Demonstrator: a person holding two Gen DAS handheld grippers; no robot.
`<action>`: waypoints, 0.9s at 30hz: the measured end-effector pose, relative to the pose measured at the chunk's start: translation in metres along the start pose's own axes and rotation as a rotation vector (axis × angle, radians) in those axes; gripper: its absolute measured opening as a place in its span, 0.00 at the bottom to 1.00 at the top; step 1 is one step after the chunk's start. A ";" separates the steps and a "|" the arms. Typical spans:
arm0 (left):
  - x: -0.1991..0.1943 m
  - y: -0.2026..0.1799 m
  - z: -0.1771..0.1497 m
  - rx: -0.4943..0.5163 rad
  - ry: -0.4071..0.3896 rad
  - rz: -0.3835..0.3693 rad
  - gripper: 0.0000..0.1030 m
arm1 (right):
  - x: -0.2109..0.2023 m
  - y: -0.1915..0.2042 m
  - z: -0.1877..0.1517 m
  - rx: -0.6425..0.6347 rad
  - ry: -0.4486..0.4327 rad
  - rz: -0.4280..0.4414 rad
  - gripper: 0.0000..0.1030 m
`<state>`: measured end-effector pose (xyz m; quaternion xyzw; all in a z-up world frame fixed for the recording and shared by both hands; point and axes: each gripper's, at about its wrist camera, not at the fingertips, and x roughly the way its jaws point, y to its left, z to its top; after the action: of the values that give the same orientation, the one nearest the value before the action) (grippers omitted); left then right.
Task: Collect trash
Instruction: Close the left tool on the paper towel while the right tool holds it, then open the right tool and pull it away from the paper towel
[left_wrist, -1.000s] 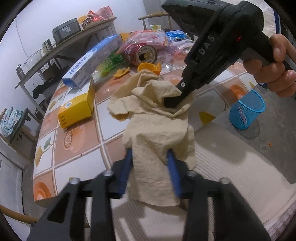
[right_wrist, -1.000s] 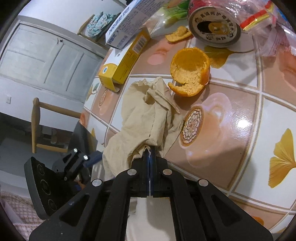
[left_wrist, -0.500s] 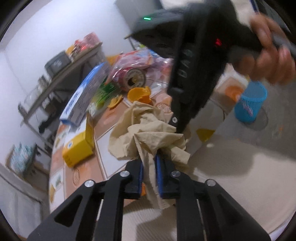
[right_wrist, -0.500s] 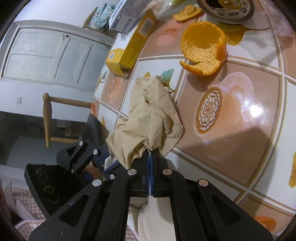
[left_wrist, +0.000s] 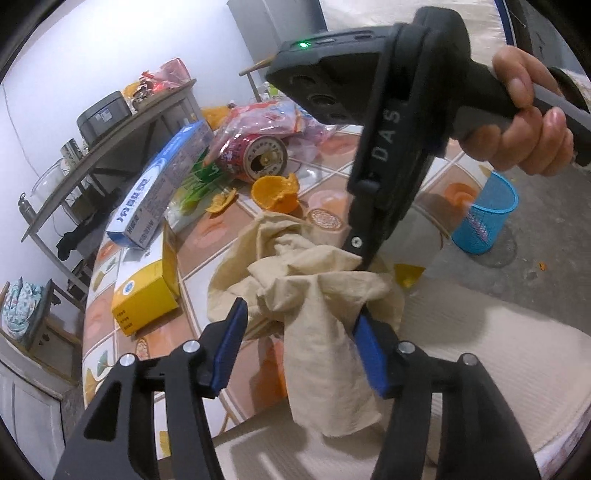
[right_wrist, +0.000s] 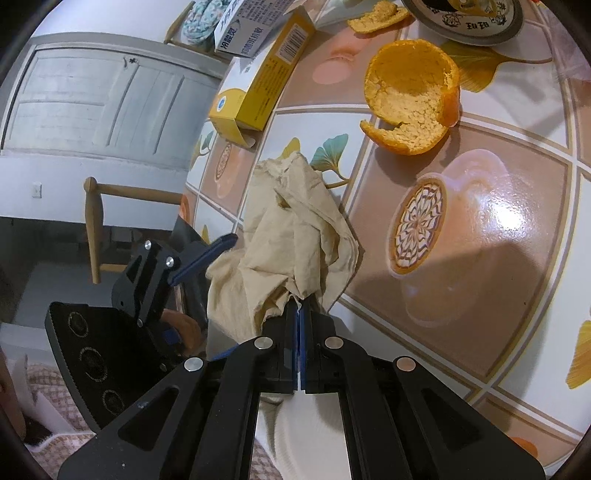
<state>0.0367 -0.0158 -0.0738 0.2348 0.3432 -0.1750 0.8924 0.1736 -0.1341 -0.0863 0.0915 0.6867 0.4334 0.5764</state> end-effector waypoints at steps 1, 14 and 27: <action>0.001 -0.002 0.001 0.003 0.001 -0.002 0.54 | -0.002 -0.003 0.004 -0.003 0.001 -0.001 0.00; 0.010 -0.010 0.006 0.039 0.006 -0.037 0.54 | 0.008 0.020 0.005 -0.118 0.033 -0.081 0.03; 0.015 -0.013 0.007 0.034 0.005 -0.087 0.26 | -0.004 0.044 -0.006 -0.209 -0.021 -0.201 0.27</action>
<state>0.0452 -0.0325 -0.0835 0.2356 0.3524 -0.2187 0.8789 0.1529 -0.1126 -0.0532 -0.0339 0.6373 0.4416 0.6306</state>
